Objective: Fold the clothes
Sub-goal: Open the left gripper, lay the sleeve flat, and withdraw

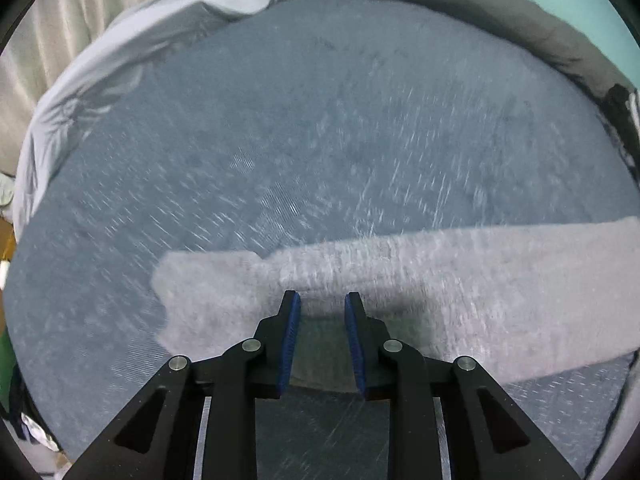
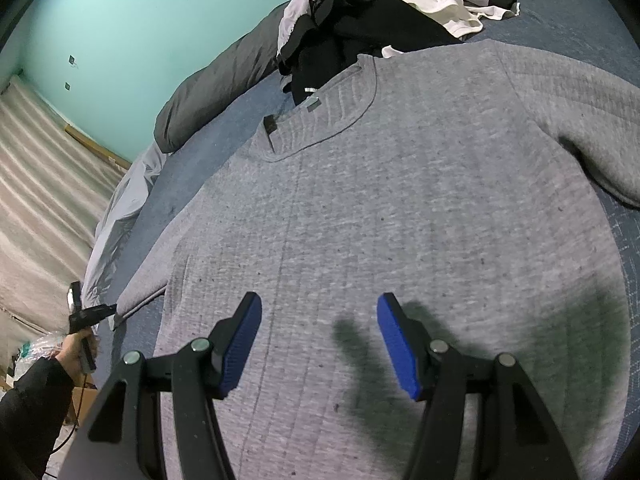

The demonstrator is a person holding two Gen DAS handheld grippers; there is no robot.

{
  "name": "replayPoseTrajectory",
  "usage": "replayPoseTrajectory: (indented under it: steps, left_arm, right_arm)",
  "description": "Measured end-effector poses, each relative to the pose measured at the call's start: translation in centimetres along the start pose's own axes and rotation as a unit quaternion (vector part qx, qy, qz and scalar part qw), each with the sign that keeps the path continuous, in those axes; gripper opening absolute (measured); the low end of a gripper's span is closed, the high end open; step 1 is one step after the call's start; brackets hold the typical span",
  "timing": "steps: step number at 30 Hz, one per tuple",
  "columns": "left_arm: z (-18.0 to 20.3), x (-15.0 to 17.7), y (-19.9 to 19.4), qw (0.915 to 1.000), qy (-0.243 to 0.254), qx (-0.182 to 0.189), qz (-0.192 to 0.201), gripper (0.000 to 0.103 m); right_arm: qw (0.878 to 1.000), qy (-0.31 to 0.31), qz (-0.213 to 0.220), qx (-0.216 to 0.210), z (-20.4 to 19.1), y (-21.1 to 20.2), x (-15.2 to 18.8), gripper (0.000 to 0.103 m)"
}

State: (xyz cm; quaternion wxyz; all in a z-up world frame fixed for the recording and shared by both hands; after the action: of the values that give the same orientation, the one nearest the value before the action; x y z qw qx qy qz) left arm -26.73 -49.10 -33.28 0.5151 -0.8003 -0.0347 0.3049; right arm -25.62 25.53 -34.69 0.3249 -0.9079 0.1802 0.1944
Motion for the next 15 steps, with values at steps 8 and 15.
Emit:
replayPoseTrajectory:
  steps: [8, 15]
  left_arm:
    - [0.4, -0.5, 0.8, 1.0, 0.005, -0.008, 0.003, 0.026]
    - [1.1, -0.6, -2.4, 0.9995, 0.003, 0.024, 0.022, 0.036]
  right_arm:
    - [1.0, 0.007, -0.004, 0.004, 0.7, 0.4, 0.1, 0.061]
    - [1.0, 0.004, 0.004, -0.006, -0.1, -0.2, -0.1, 0.061]
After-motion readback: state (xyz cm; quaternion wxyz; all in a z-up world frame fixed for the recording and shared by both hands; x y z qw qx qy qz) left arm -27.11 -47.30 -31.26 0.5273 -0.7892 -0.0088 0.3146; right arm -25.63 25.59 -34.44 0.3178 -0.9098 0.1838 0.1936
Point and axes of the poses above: each gripper's, at about its wrist camera, not at the fingertips, and y roughly the way its jaws point, z to its right, x to its underside, the point moved 7 cm from there along y, roughly the way its jaws point, and after that the axes turned 13 degrees about -x, right-handed, at the moved point
